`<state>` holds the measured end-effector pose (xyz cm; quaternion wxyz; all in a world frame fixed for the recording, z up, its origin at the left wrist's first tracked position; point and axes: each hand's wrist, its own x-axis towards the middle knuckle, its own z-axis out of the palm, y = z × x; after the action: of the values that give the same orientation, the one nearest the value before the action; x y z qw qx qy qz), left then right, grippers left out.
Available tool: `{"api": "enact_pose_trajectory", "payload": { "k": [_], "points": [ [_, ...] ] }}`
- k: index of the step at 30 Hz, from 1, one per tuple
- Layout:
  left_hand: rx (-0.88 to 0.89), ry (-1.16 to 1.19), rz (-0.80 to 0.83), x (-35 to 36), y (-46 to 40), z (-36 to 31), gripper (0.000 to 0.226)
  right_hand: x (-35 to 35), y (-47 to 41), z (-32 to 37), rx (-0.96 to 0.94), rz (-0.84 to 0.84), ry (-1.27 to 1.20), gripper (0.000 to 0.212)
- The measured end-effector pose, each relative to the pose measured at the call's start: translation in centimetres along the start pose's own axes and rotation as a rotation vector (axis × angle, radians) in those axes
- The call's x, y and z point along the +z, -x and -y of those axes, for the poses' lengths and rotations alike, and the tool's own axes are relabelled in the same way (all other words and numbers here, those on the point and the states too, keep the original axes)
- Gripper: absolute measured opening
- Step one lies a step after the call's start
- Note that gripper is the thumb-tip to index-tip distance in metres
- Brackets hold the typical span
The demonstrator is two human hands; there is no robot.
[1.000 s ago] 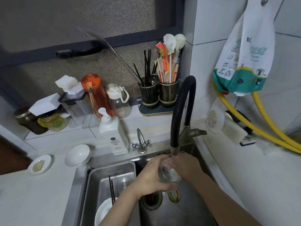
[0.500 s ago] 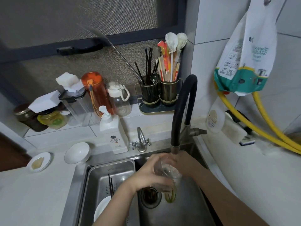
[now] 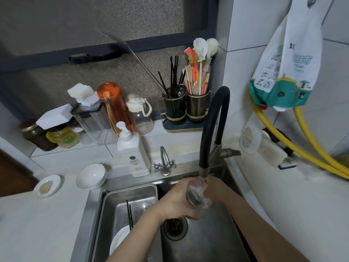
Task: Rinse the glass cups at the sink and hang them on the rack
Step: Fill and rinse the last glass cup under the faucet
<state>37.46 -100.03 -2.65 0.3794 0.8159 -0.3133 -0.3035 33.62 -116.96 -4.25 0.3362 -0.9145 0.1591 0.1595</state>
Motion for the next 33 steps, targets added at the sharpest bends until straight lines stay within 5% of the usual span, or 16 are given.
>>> {"api": "enact_pose_trajectory", "payload": {
  "k": [6, 14, 18, 20, 23, 29, 33],
  "points": [
    [-0.043, 0.226, 0.029, 0.0, 0.2, 0.7, 0.083, -1.1, 1.3, 0.9, -0.043, -0.023, 0.012, 0.032],
    [-0.208, 0.502, -0.067, 0.6, 0.0, 1.8, 0.068, 0.9, 2.7, -1.3, -0.049, 0.088, -0.82, 0.052],
    [-0.392, 0.737, -0.085, 1.1, 0.0, 1.2, 0.061, 2.1, 3.2, -3.2, -0.148, 0.13, -0.801, 0.07],
    [-0.445, 0.757, -0.045, 1.5, -0.4, 1.8, 0.078, 1.7, 4.3, -2.9, -0.146, 0.142, -0.784, 0.063],
    [-0.499, 0.771, -0.028, 1.7, -0.5, 1.5, 0.065, 1.2, 4.6, -2.4, -0.16, 0.168, -0.798, 0.043],
    [-0.627, 0.771, -0.166, 2.7, -1.8, -0.2, 0.078, 1.2, 4.0, -2.2, 0.06, 0.021, -0.811, 0.052],
    [-0.602, 0.651, -0.224, 3.0, -2.7, -1.8, 0.063, 0.0, 4.6, -1.6, 0.144, -0.077, -0.683, 0.047]
  ]
}}
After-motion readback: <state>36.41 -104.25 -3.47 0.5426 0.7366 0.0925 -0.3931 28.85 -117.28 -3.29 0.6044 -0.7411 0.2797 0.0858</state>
